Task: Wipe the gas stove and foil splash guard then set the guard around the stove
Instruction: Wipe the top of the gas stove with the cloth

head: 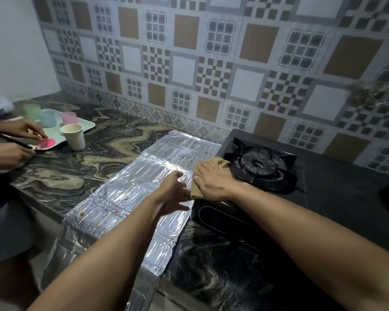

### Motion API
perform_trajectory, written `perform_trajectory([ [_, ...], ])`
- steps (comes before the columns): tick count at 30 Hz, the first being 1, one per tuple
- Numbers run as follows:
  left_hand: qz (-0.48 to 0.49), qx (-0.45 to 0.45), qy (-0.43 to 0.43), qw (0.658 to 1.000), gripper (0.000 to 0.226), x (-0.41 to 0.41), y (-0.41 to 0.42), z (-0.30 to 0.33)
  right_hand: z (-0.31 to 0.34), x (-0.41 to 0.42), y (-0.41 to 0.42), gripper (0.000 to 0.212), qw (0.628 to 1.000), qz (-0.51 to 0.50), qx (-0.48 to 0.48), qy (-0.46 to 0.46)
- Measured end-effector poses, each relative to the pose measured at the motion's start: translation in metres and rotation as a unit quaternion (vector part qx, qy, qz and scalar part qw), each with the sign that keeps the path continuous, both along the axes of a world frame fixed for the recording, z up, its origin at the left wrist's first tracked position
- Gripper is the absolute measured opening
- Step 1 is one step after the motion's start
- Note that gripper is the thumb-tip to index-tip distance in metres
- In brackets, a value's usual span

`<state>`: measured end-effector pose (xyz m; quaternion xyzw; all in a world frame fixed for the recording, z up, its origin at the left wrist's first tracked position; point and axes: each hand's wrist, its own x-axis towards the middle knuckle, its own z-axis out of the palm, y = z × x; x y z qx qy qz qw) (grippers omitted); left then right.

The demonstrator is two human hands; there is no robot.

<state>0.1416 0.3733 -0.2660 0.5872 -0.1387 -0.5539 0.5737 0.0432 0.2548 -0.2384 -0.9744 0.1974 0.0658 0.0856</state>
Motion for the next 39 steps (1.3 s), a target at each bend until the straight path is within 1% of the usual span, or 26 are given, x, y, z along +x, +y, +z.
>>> perform_trajectory([
  [3,-0.003,-0.007,0.007,1.0,0.066,0.002,0.001,-0.005,0.008,-0.012,0.005,0.067,0.997,0.055,0.005,0.054],
  [5,0.005,0.001,0.002,1.0,0.058,0.006,-0.001,-0.007,0.019,-0.013,0.002,0.066,0.992,0.086,-0.004,0.097],
  [6,0.009,0.005,-0.004,1.0,0.06,0.008,-0.001,-0.007,0.024,-0.007,-0.003,0.062,0.989,0.098,-0.005,0.108],
  [8,0.009,0.012,-0.02,1.0,0.065,0.011,-0.004,-0.006,0.034,0.009,-0.017,0.042,0.987,0.111,-0.014,0.119],
  [9,0.006,0.015,-0.027,1.0,0.066,0.013,-0.006,-0.005,0.036,0.02,-0.026,0.033,0.984,0.117,-0.039,0.131],
  [10,0.001,0.018,-0.032,0.999,0.067,0.016,-0.008,-0.005,0.038,0.031,-0.034,0.031,0.979,0.119,-0.067,0.149],
  [13,-0.014,0.034,-0.041,0.998,0.065,0.024,-0.012,-0.004,0.046,0.059,-0.056,0.043,0.969,0.083,-0.09,0.217],
  [15,-0.025,0.047,-0.053,0.997,0.063,0.03,-0.017,-0.004,0.056,0.072,-0.07,0.043,0.96,0.075,-0.114,0.244],
  [17,-0.039,0.064,-0.069,0.995,0.06,0.034,-0.023,0.001,0.067,0.08,-0.082,0.042,0.957,0.071,-0.129,0.25],
  [18,-0.047,0.072,-0.079,0.993,0.058,0.036,-0.027,0.003,0.072,0.083,-0.086,0.043,0.956,0.071,-0.129,0.255],
  [20,-0.066,0.084,-0.096,0.99,0.057,0.039,-0.035,0.007,0.074,0.092,-0.097,0.043,0.95,0.105,-0.105,0.274],
  [21,-0.081,0.086,-0.107,0.987,0.057,0.041,-0.038,0.009,0.072,0.096,-0.103,0.039,0.945,0.125,-0.084,0.291],
  [23,-0.124,0.091,-0.134,0.979,0.057,0.045,-0.045,0.011,0.071,0.101,-0.112,0.022,0.938,0.145,-0.029,0.312],
  [24,-0.147,0.099,-0.154,0.972,0.056,0.046,-0.05,0.013,0.07,0.103,-0.119,0.016,0.939,0.15,-0.008,0.31],
  [25,-0.166,0.111,-0.177,0.964,0.057,0.046,-0.054,0.014,0.069,0.105,-0.124,0.016,0.94,0.153,0.007,0.305],
  [28,-0.176,0.142,-0.227,0.947,0.055,0.045,-0.069,0.02,0.065,0.115,-0.135,0.033,0.944,0.148,0.027,0.294],
  [32,-0.177,0.166,-0.259,0.935,0.054,0.048,-0.09,0.023,0.07,0.128,-0.158,0.025,0.945,0.16,-0.031,0.283],
  [34,-0.175,0.175,-0.27,0.93,0.055,0.049,-0.097,0.023,0.076,0.129,-0.177,0.021,0.951,0.147,-0.055,0.266],
  [37,-0.175,0.179,-0.272,0.929,0.049,0.051,-0.106,0.024,0.074,0.128,-0.194,0.027,0.954,0.152,-0.067,0.249],
  [39,-0.172,0.179,-0.262,0.933,0.05,0.053,-0.111,0.025,0.069,0.13,-0.197,0.025,0.954,0.164,-0.065,0.243],
])
